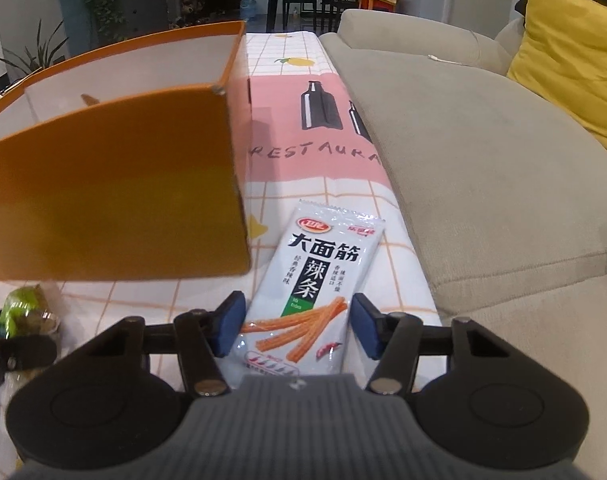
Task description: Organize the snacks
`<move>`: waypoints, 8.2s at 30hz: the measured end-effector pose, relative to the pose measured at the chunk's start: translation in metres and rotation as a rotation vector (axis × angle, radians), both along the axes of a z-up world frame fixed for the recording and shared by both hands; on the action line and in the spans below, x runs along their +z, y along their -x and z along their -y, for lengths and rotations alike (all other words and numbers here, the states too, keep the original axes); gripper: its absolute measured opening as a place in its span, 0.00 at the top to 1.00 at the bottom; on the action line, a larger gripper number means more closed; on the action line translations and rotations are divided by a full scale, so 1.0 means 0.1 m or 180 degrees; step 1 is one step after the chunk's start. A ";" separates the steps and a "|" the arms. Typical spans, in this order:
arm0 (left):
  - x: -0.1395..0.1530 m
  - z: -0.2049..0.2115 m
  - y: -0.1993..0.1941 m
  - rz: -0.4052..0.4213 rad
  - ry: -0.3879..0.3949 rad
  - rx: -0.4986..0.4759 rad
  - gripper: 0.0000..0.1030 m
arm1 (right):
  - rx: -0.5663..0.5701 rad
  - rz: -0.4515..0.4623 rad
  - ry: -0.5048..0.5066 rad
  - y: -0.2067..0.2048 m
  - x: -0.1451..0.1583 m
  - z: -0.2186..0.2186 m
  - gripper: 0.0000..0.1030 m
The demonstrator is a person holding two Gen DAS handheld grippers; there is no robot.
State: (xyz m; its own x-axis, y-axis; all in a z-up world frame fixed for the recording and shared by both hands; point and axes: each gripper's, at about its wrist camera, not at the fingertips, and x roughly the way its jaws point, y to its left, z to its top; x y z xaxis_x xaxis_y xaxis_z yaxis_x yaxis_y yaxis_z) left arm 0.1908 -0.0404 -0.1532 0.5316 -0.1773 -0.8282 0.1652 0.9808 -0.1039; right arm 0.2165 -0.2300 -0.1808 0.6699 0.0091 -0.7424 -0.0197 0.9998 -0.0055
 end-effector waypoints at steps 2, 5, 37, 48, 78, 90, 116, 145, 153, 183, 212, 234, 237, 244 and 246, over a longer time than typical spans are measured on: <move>0.00 -0.01 0.01 -0.0008 0.0001 0.0000 0.40 | 0.0049 -0.0016 0.0000 0.09 0.01 -0.02 0.47; 0.00 -0.03 0.05 -0.0014 0.0026 -0.0038 0.40 | 0.0162 -0.0071 -0.0015 0.25 0.03 -0.05 0.47; -0.01 0.01 0.41 0.0065 -0.0030 -0.0114 0.48 | 0.0251 -0.0260 -0.0024 0.68 0.08 -0.23 0.53; 0.34 -0.04 0.55 0.0197 0.0068 -0.0058 0.48 | 0.0379 -0.0110 -0.0074 0.93 0.39 -0.32 0.55; 1.60 -0.47 0.21 0.0559 0.0432 0.0004 0.48 | 0.1010 0.0600 -0.0391 0.69 1.90 -0.45 0.56; 1.52 -0.58 -0.62 0.0276 0.0410 0.0082 0.48 | 0.1119 0.0236 -0.0551 -0.38 1.99 -0.58 0.56; 0.46 -0.41 -1.42 -0.0642 0.0412 -0.0020 0.48 | 0.1123 -0.0754 0.0307 -1.45 0.89 -0.82 0.55; 1.14 -0.49 -1.14 -0.0120 0.0308 0.0293 0.28 | 0.1119 -0.0536 0.0203 -1.22 1.44 -0.78 0.35; 1.79 -0.49 -0.58 0.0709 0.0080 0.0427 0.28 | 0.1121 0.0027 0.0023 -0.69 2.12 -0.67 0.31; 1.79 -0.35 1.45 0.1291 -0.0448 0.0722 0.11 | 0.0601 0.1120 -0.0295 1.90 2.36 -0.44 0.11; 1.39 -0.42 1.33 0.0839 -0.0488 0.0743 0.11 | 0.0544 0.0871 -0.0381 1.68 1.77 -0.49 0.11; 1.41 -0.41 1.33 0.0829 -0.0514 0.0710 0.11 | 0.0527 0.0910 -0.0425 1.72 1.79 -0.41 0.09; 1.42 -0.42 1.34 0.0826 -0.0511 0.0711 0.11 | 0.0536 0.0909 -0.0420 1.74 1.79 -0.42 0.09; 1.43 -0.43 1.34 0.0822 -0.0511 0.0720 0.11 | 0.0538 0.0919 -0.0416 1.75 1.79 -0.43 0.09; 1.42 -0.43 1.34 0.0817 -0.0507 0.0727 0.11 | 0.0545 0.0902 -0.0419 1.75 1.77 -0.43 0.09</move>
State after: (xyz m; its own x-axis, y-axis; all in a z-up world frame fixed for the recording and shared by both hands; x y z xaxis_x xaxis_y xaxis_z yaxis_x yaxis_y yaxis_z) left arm 0.0568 0.0028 -0.0107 0.7364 0.0898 -0.6706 -0.0586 0.9959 0.0691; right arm 0.0415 -0.1867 -0.0035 0.8295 0.2223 -0.5123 -0.2032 0.9746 0.0938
